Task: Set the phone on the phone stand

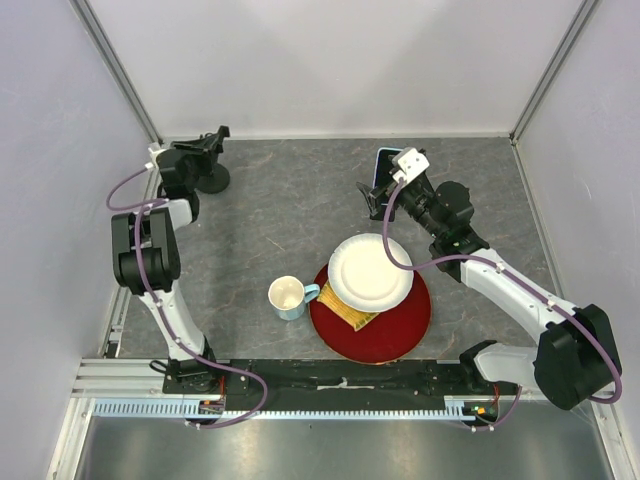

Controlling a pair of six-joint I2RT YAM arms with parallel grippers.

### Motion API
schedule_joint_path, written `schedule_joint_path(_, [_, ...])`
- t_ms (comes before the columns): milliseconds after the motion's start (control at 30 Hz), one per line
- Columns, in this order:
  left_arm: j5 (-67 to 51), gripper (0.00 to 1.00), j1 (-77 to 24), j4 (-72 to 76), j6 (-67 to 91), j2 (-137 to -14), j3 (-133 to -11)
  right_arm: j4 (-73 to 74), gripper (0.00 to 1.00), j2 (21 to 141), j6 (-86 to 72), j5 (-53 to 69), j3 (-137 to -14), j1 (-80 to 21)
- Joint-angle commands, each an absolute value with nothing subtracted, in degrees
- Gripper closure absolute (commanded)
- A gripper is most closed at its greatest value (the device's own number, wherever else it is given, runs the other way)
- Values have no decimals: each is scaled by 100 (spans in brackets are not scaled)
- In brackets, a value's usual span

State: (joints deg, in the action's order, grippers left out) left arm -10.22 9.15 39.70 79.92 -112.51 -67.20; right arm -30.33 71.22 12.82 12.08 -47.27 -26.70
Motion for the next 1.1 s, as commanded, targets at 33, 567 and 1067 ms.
schedule_joint_path(33, [-2064, 98, 607, 4649, 8472, -10626, -6539, -3366, 2, 7022, 1178, 1362, -4676, -2619])
schedule_joint_path(567, [-5905, 98, -105, 3018, 7886, -11162, -7777, -3349, 2, 7022, 1160, 1362, -4676, -2566])
schedule_joint_path(1067, [-7532, 98, -387, 2066, 6689, -12243, -9061, -3340, 2, 7040, 1143, 1389, -4658, -2522])
